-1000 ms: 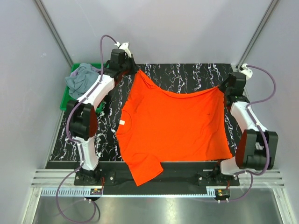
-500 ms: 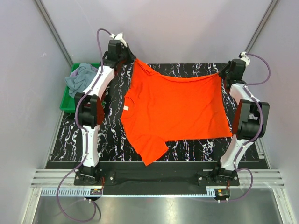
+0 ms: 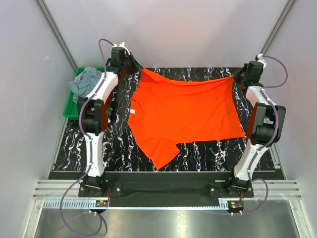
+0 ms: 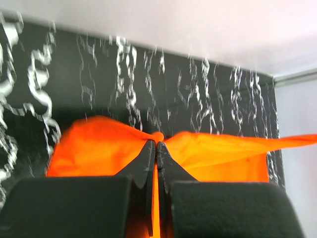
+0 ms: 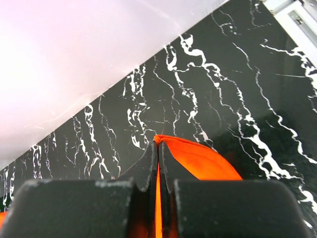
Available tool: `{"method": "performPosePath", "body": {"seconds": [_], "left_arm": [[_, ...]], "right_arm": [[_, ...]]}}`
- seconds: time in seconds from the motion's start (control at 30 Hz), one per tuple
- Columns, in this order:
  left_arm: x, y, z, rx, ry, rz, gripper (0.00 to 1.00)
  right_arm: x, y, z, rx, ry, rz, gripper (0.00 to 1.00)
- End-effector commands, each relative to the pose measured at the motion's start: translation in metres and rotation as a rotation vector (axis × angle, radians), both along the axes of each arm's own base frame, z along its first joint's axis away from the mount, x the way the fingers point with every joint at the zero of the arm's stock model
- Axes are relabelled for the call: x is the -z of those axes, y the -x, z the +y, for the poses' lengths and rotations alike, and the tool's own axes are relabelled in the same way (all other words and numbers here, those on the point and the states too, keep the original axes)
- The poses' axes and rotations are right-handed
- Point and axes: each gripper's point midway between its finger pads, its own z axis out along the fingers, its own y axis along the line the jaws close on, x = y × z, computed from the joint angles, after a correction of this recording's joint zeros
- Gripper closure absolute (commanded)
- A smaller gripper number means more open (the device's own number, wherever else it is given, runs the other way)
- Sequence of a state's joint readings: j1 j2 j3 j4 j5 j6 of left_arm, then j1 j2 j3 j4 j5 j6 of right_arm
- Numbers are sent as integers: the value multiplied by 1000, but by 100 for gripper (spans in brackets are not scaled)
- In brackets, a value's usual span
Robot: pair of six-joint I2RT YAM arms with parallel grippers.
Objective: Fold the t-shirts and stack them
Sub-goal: Fold the tshirt
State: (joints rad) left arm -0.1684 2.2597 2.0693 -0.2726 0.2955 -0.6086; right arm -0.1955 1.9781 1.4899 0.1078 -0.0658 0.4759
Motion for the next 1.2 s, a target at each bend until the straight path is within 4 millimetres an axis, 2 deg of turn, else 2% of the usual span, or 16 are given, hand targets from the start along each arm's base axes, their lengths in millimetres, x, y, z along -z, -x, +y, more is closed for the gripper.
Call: {"method": "performPosePath", "body": {"seconds": [0.0, 0.03, 0.13, 0.17, 0.2, 0.27, 0.33, 0.37, 0.4, 0.5, 0.73, 0.8, 0.83, 0.9, 0.93, 1.17], "left_arm": [[-48, 23, -5, 31, 91, -19, 100], [-40, 28, -3, 26, 87, 16, 100], [-41, 38, 1, 13, 90, 45, 100], [-33, 43, 3, 6, 92, 76, 100], [-39, 47, 7, -1, 98, 76, 100], [-32, 56, 10, -7, 112, 118, 100], [-38, 65, 13, -18, 126, 124, 100], [-29, 71, 12, -16, 131, 144, 100], [-38, 76, 12, -14, 140, 131, 100], [-35, 90, 14, -24, 149, 159, 100], [-4, 125, 22, -75, 163, 271, 100], [-3, 132, 22, -77, 172, 274, 100], [7, 139, 22, -79, 181, 302, 100], [7, 147, 23, -85, 182, 305, 100], [17, 154, 25, -95, 178, 328, 100], [27, 177, 28, -96, 172, 355, 100]], "right_arm": [[-24, -2, -11, 13, 1, -16, 100], [-27, 0, -13, 17, -2, -11, 100], [-27, 9, -13, 11, 5, 25, 100], [-28, 11, -13, 10, 10, 30, 100], [-24, 15, -13, 14, 11, 54, 100], [-19, 21, -16, 22, 11, 86, 100], [-15, 25, -16, 19, 0, 105, 100], [-11, 27, -15, 14, -4, 118, 100], [-9, 28, -13, 5, -13, 124, 100], [-3, 32, -9, -3, -36, 140, 100], [8, 49, -11, 24, -37, 192, 100], [15, 55, -12, 34, -34, 221, 100], [18, 59, -13, 38, -34, 235, 100], [23, 63, -13, 41, -39, 253, 100], [26, 64, -11, 41, -43, 258, 100], [46, 82, -17, 85, -50, 347, 100]]}}
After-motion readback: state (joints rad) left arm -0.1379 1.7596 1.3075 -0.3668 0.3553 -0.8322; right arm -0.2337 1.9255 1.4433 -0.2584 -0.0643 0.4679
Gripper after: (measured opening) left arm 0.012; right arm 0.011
